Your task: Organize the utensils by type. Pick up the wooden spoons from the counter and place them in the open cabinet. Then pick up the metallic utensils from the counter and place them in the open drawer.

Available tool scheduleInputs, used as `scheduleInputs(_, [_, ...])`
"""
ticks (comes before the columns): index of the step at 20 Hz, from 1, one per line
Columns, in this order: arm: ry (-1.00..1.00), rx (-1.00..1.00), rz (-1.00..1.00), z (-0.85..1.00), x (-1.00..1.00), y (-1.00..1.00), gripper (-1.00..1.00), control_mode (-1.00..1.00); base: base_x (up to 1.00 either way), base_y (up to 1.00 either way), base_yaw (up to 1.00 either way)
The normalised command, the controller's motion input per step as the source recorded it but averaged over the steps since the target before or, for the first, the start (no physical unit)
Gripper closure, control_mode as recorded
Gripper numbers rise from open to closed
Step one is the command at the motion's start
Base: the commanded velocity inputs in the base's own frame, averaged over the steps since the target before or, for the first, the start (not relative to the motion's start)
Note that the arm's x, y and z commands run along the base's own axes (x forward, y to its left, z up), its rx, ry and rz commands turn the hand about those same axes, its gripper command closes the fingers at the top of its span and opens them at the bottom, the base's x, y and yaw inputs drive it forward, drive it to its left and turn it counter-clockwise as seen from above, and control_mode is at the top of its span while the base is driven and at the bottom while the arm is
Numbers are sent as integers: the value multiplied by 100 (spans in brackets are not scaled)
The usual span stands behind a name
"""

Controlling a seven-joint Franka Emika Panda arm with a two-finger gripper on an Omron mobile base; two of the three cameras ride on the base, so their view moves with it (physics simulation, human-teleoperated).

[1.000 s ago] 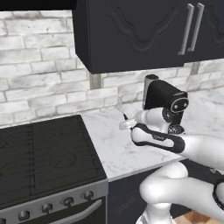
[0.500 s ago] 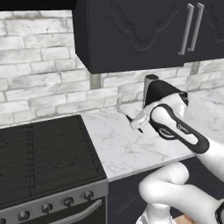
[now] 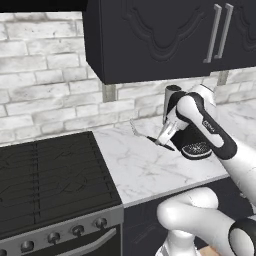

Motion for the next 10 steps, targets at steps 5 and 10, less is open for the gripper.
scheduleInputs(5, [0,-13,4,0,-63,-21,100,-100,0,0,0])
scheduleInputs(10, [-1,-4,0,1,-42,-21,100,-100,0,0,0])
